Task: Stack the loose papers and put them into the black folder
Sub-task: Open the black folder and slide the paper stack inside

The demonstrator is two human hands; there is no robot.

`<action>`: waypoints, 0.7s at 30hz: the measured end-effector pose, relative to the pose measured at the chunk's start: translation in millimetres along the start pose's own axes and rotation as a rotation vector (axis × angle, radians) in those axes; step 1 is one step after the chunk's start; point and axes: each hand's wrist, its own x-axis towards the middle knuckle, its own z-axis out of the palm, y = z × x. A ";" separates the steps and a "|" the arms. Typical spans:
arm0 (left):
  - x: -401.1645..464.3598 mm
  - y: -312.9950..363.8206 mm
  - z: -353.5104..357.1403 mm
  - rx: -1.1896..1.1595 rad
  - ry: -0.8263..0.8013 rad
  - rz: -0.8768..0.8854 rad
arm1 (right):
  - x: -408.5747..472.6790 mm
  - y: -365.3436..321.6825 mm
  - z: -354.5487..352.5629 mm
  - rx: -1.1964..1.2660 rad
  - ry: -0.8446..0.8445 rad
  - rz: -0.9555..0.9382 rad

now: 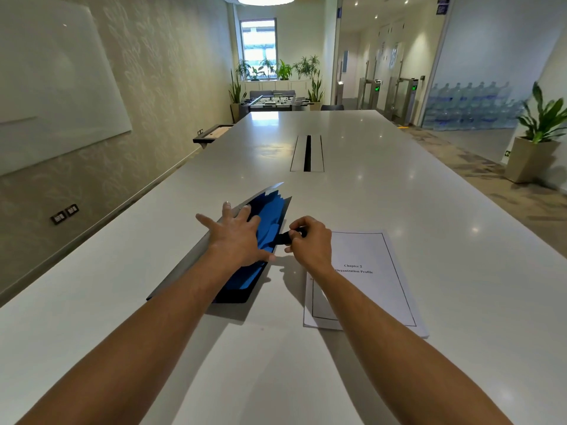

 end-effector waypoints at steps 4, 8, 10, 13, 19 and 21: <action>-1.4 -0.6 -8.6 0.013 -0.041 -0.022 | -2.5 5.3 -4.2 0.016 0.001 0.018; -2.4 -0.6 -13.0 0.040 -0.048 -0.040 | -3.4 7.3 -7.5 0.029 0.005 0.011; -3.9 0.5 -13.7 0.061 -0.040 -0.046 | -4.0 7.9 -8.1 0.038 0.004 0.014; -9.5 5.6 -11.7 0.093 -0.026 -0.043 | -5.0 8.4 -8.1 0.055 0.005 0.015; -15.8 11.4 -10.1 -0.048 0.092 0.012 | -3.0 6.8 -9.1 0.075 0.000 0.002; -13.8 11.4 -8.4 -0.012 0.093 0.067 | -2.7 7.1 -10.0 0.066 0.002 0.002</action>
